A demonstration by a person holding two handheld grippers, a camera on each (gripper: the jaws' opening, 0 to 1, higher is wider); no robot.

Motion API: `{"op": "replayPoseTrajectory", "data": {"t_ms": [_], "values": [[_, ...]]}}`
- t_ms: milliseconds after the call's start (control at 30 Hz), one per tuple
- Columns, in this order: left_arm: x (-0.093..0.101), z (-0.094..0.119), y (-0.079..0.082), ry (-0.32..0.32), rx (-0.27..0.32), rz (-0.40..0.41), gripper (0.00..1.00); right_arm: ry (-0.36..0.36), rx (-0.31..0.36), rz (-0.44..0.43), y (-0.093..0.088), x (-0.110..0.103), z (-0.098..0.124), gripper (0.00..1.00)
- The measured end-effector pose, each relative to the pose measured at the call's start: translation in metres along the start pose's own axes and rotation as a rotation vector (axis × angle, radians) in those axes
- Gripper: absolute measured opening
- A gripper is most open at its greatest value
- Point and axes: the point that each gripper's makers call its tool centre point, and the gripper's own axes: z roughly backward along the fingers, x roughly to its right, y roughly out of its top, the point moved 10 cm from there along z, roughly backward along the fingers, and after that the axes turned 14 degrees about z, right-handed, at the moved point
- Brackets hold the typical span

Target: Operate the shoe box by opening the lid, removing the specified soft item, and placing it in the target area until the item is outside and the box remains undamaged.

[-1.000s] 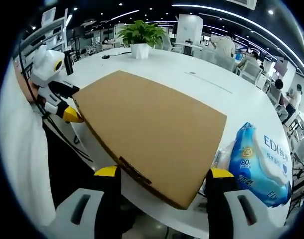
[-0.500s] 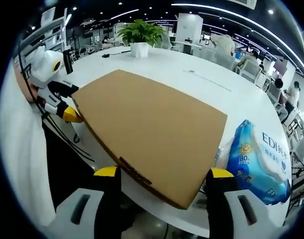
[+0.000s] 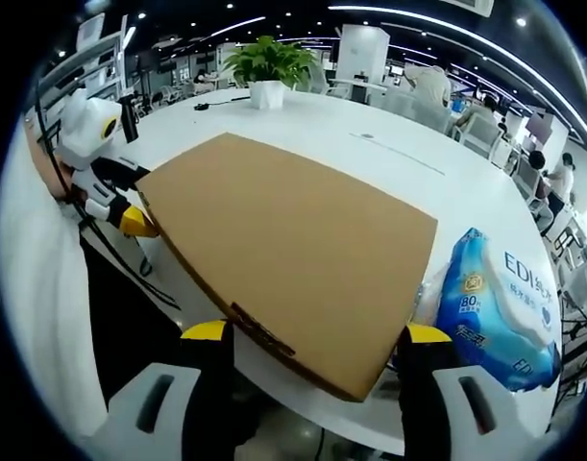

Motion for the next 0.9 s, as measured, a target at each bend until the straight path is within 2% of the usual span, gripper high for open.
{"op": "replayPoseTrajectory", "data": {"t_ms": [133,233,267,333,500,633,700,833,900], "values": [[0.001,0.001,-0.003,-0.011,0.008,0.028,0.47,0.002,-0.003,0.017,-0.002,-0.001,0.002,0.67],[0.001,0.001,-0.007,-0.024,0.016,0.071,0.51,0.008,0.000,0.022,-0.004,-0.001,0.004,0.67],[0.007,0.003,-0.008,-0.045,0.005,0.070,0.52,0.021,-0.013,0.053,-0.005,-0.001,0.006,0.66],[0.006,0.007,-0.010,-0.060,-0.003,0.085,0.52,0.015,-0.027,0.113,-0.006,-0.001,0.010,0.65],[0.001,0.014,-0.011,-0.060,-0.015,0.089,0.47,0.063,-0.028,0.128,-0.008,-0.005,0.016,0.69],[-0.002,0.021,-0.012,-0.055,-0.005,0.061,0.57,0.069,-0.031,0.148,-0.008,-0.004,0.019,0.64],[-0.003,0.032,-0.010,-0.051,0.002,0.065,0.60,0.058,-0.024,0.167,-0.005,-0.001,0.027,0.62],[-0.005,0.050,-0.003,-0.053,0.075,0.100,0.75,0.070,0.012,0.173,0.002,0.003,0.039,0.61],[-0.006,0.052,-0.002,-0.057,0.087,0.119,0.82,0.070,0.022,0.166,0.004,0.005,0.041,0.60]]}}
